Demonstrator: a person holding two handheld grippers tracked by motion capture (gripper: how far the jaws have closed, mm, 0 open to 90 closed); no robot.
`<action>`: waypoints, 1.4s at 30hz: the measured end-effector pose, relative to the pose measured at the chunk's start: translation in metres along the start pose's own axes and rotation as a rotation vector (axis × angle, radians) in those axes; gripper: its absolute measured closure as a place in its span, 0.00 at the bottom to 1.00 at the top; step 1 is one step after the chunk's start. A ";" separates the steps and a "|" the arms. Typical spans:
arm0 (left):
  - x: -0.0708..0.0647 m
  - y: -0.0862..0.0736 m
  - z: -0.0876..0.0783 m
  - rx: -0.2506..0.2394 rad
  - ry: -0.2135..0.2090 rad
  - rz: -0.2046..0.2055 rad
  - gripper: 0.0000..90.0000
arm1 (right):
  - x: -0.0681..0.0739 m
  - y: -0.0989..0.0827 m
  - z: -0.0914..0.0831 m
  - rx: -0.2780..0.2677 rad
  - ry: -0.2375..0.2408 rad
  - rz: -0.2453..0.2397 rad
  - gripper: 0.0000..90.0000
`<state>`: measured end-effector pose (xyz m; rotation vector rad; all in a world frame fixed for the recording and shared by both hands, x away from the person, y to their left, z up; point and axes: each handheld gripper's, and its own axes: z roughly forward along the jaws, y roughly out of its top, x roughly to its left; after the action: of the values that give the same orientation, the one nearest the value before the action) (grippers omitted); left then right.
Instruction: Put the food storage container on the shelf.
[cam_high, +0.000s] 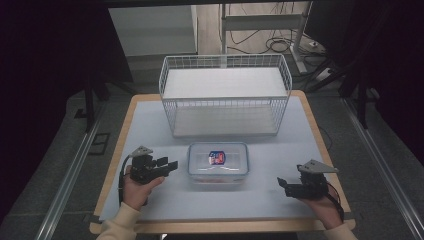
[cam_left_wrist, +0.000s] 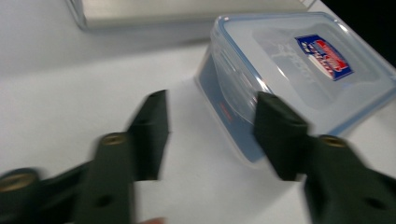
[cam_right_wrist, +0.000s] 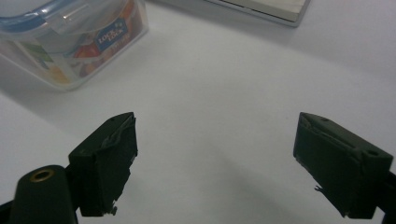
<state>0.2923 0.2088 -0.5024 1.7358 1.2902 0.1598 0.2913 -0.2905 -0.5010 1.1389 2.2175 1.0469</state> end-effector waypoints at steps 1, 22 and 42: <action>0.001 0.000 -0.001 0.008 -0.013 -0.018 0.41 | 0.000 0.001 0.000 -0.001 0.000 -0.002 0.15; -0.003 0.010 0.023 0.082 -0.156 -0.133 0.28 | 0.008 0.009 0.006 -0.018 0.098 0.080 0.14; 0.000 0.020 0.060 0.168 -0.278 -0.208 0.33 | 0.010 0.011 0.009 0.004 0.092 0.073 0.16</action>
<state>0.3409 0.1730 -0.5205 1.6799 1.2937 -0.3073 0.2967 -0.2747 -0.4985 1.2039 2.2644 1.1468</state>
